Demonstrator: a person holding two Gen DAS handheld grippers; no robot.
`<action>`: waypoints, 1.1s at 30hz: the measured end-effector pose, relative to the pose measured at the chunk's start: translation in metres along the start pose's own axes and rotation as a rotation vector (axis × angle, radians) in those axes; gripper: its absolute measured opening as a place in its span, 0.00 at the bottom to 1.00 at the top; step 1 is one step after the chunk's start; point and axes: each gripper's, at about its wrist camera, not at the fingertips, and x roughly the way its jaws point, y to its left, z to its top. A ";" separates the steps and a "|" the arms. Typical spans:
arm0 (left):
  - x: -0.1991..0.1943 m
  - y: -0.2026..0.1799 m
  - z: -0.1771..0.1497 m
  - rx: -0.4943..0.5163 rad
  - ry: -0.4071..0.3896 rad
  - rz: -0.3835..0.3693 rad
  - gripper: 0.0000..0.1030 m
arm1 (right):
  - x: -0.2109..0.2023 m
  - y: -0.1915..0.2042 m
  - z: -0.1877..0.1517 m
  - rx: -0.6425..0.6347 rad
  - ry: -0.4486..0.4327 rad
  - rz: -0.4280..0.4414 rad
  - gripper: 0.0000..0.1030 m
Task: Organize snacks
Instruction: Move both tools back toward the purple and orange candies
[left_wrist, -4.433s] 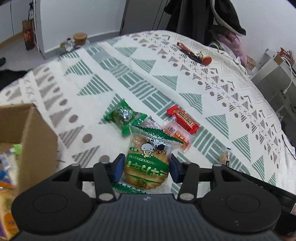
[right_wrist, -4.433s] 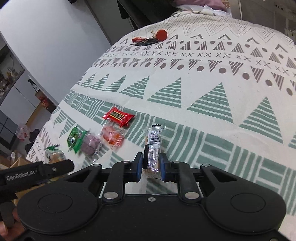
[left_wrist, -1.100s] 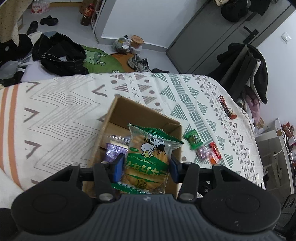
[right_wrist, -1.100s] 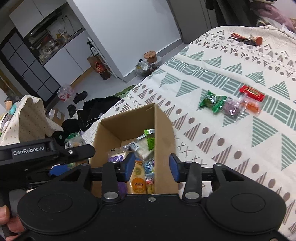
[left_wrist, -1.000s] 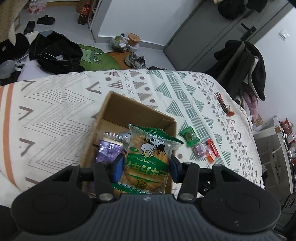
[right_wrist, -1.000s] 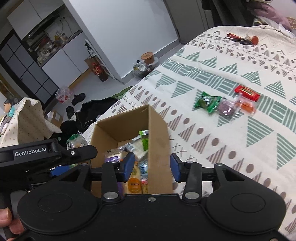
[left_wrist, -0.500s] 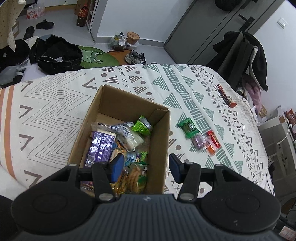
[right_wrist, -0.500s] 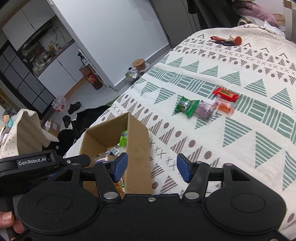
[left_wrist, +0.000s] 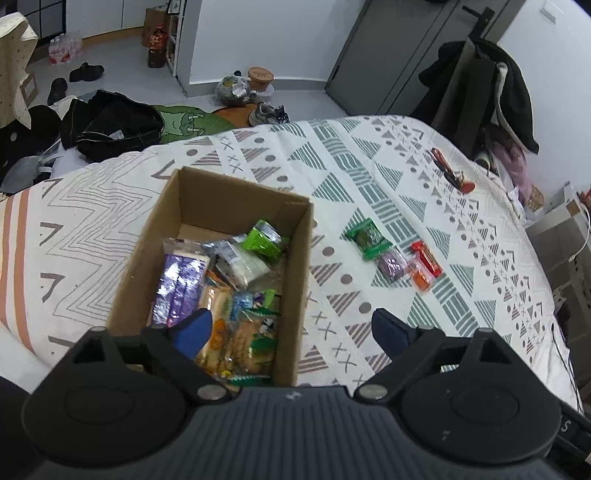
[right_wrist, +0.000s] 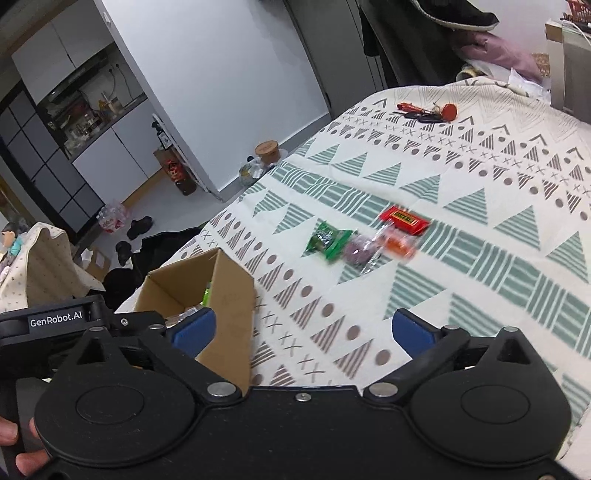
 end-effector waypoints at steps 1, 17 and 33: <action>0.000 -0.003 -0.001 0.004 0.001 -0.001 0.92 | -0.001 -0.003 0.001 -0.005 0.000 0.003 1.00; 0.013 -0.058 -0.012 0.079 -0.028 0.001 1.00 | -0.004 -0.058 0.008 -0.047 -0.041 0.061 1.00; 0.069 -0.095 -0.001 0.101 -0.073 0.014 1.00 | 0.049 -0.109 0.017 0.083 -0.069 0.176 0.95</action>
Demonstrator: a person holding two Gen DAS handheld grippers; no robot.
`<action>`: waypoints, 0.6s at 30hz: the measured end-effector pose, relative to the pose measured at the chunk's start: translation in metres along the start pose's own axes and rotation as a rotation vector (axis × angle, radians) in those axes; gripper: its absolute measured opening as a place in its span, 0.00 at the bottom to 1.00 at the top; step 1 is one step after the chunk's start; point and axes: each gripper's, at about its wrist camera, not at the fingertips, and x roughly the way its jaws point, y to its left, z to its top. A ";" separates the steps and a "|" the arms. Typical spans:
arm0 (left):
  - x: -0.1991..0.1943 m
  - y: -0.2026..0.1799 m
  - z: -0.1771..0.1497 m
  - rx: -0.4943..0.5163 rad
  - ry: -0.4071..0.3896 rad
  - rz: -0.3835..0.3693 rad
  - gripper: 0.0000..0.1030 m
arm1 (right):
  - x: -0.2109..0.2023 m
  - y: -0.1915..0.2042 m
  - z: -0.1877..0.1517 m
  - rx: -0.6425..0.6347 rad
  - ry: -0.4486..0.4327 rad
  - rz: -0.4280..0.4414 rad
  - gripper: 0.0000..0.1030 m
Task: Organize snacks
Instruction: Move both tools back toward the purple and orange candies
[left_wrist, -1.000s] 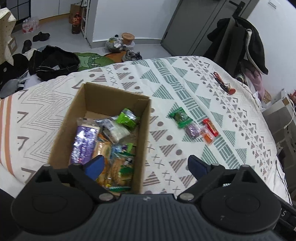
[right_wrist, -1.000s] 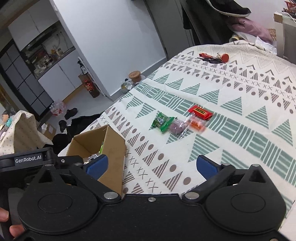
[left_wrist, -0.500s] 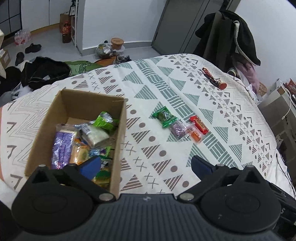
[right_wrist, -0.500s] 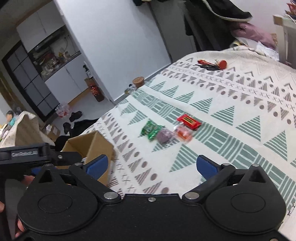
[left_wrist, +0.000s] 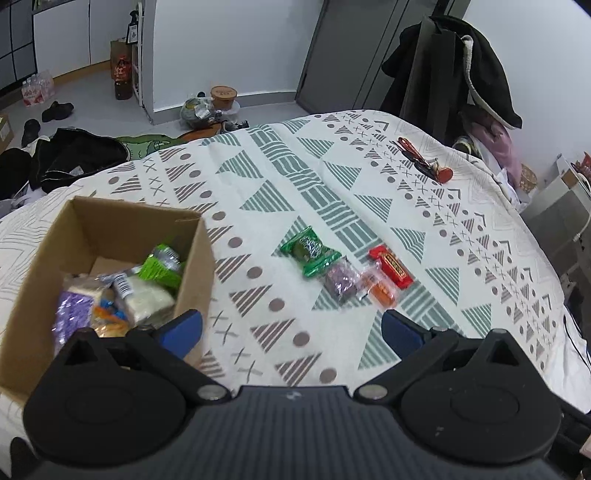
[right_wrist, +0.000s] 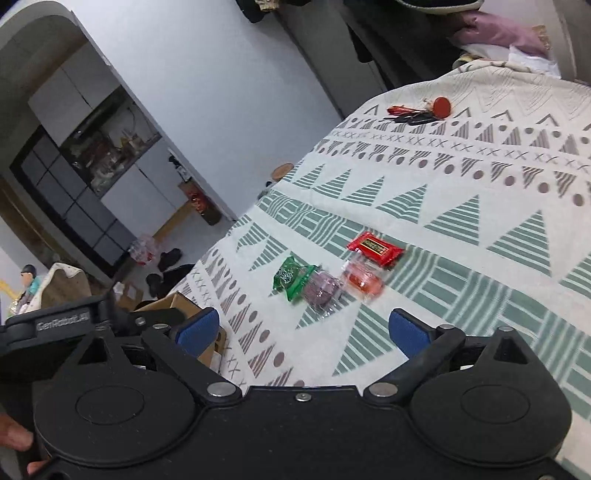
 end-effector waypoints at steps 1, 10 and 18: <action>0.005 -0.002 0.001 -0.006 0.001 0.005 1.00 | 0.003 -0.002 0.000 0.003 0.004 0.003 0.95; 0.042 -0.013 0.007 -0.056 0.016 0.006 0.97 | 0.028 -0.021 0.010 0.003 0.026 -0.012 0.83; 0.072 -0.024 0.009 -0.091 0.030 0.010 0.77 | 0.058 -0.036 0.024 0.012 0.040 -0.017 0.64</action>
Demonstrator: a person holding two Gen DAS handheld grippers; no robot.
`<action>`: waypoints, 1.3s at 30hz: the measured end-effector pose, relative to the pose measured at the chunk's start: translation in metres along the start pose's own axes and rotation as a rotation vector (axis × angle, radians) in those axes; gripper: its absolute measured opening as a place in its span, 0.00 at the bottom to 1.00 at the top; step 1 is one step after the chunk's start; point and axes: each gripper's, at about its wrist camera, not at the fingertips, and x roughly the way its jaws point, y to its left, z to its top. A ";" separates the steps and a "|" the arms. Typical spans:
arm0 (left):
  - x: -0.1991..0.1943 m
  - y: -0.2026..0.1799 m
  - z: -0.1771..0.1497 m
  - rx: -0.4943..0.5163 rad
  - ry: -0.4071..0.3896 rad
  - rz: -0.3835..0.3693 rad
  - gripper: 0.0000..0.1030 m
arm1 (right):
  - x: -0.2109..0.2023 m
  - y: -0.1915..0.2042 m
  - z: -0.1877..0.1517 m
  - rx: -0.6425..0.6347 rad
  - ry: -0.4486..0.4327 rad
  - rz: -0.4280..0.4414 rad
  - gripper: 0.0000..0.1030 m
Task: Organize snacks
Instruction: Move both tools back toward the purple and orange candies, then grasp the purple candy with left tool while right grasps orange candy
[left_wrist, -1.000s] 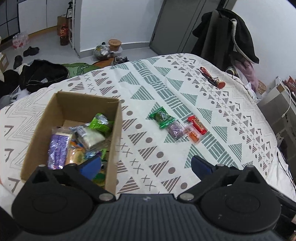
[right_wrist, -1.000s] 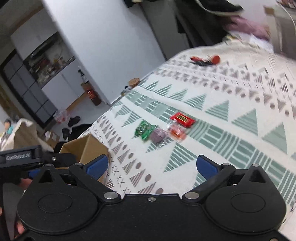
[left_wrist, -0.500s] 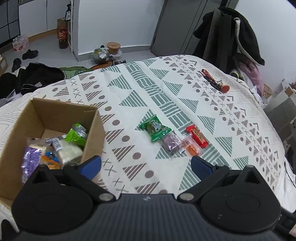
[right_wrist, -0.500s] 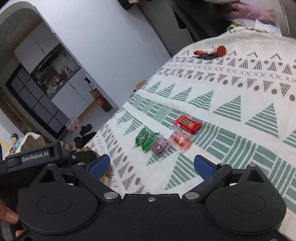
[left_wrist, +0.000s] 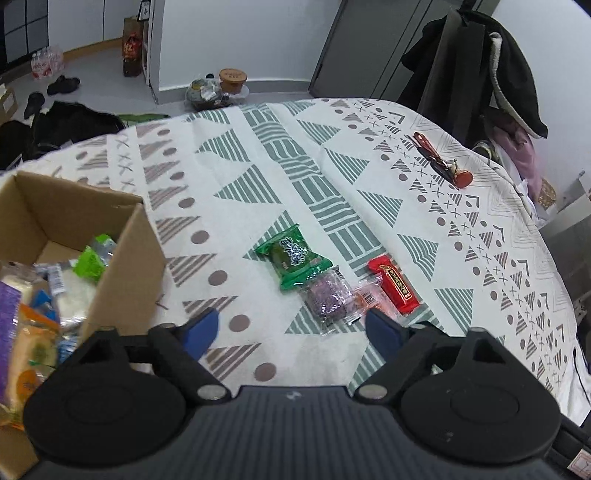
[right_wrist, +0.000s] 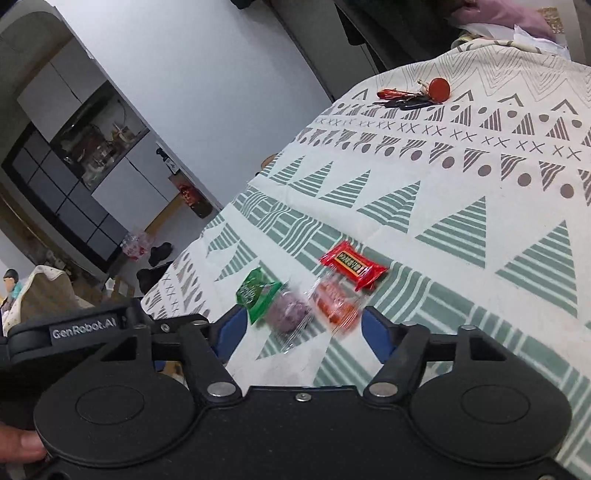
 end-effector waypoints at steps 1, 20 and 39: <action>0.004 -0.002 0.000 -0.006 0.005 -0.001 0.72 | 0.003 -0.002 0.001 0.006 0.001 -0.003 0.62; 0.067 -0.023 0.013 -0.119 0.025 0.037 0.53 | 0.050 -0.023 0.015 0.047 0.054 0.001 0.39; 0.084 -0.014 0.010 -0.128 0.073 0.086 0.31 | 0.056 -0.020 0.010 0.045 0.112 0.018 0.31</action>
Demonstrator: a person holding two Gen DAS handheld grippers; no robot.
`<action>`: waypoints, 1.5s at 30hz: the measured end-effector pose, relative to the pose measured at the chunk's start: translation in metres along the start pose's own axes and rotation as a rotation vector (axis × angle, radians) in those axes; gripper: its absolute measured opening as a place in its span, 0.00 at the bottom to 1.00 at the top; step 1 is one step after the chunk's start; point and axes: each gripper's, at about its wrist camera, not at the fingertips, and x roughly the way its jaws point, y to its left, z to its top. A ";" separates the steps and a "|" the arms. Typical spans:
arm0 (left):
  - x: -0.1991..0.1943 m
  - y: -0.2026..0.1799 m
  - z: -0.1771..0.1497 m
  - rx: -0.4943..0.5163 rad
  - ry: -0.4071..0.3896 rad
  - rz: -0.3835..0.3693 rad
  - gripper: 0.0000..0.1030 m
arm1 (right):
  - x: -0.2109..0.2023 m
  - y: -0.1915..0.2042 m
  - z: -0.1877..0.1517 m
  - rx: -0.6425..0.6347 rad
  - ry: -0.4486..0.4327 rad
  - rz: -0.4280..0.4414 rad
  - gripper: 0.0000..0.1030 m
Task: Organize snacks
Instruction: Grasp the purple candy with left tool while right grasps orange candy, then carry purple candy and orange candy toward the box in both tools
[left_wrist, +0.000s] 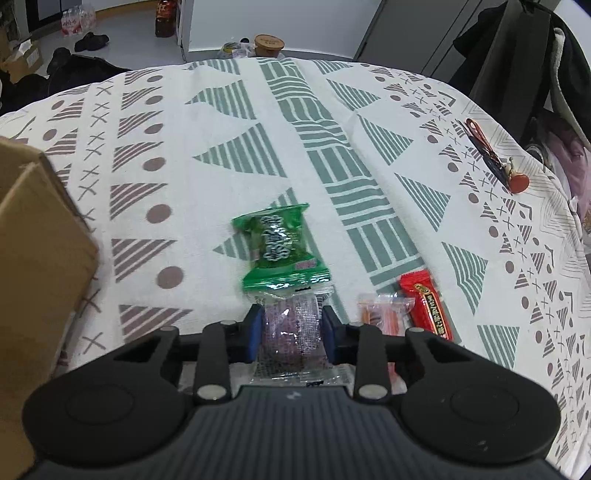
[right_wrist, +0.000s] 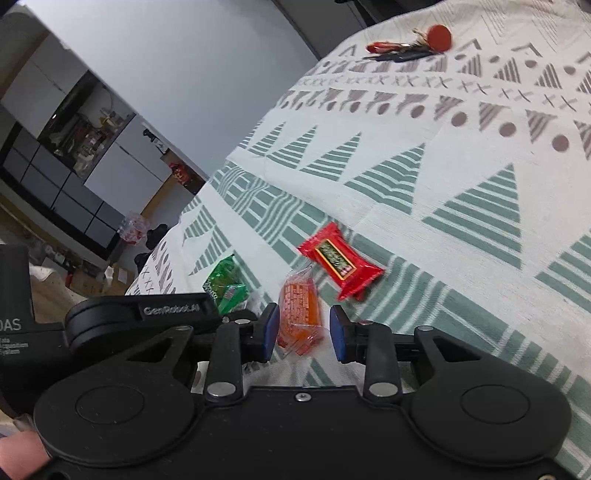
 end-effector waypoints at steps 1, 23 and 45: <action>-0.002 0.003 0.000 -0.005 0.003 -0.001 0.31 | 0.000 0.002 0.000 -0.012 -0.006 -0.002 0.31; -0.044 0.053 -0.009 -0.037 0.001 0.011 0.30 | 0.018 0.036 -0.011 -0.173 0.051 -0.083 0.26; -0.113 0.071 -0.029 0.007 -0.013 -0.033 0.30 | -0.047 0.067 -0.046 -0.159 0.039 -0.085 0.22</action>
